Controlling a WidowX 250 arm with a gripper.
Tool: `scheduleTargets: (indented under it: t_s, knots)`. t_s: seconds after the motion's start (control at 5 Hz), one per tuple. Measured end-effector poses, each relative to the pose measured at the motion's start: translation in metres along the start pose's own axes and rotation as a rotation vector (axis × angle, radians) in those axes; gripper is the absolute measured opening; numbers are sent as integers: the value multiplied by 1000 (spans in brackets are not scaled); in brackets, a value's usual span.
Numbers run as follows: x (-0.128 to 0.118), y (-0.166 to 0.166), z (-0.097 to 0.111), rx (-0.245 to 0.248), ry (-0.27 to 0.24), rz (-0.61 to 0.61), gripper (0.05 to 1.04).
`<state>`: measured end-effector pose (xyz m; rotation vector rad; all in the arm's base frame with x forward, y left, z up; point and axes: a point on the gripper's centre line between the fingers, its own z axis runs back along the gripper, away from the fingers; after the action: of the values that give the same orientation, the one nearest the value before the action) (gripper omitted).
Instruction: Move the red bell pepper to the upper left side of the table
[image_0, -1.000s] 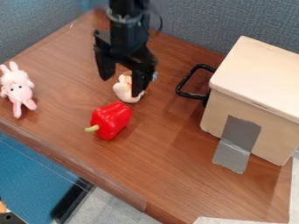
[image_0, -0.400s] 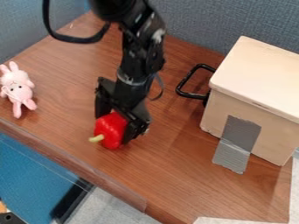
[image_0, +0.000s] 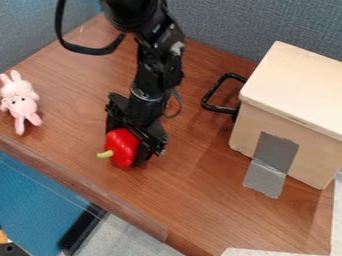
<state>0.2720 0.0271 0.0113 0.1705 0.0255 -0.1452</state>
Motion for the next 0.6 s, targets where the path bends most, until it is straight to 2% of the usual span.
scheduleTargets:
  t_s: [0.2,0.4,0.6]
  knots:
    - [12,22,33,-42,-49,66,842]
    - [43,81,71,-96,-144,239,842]
    - [73,133,60,-122,-154,330,842]
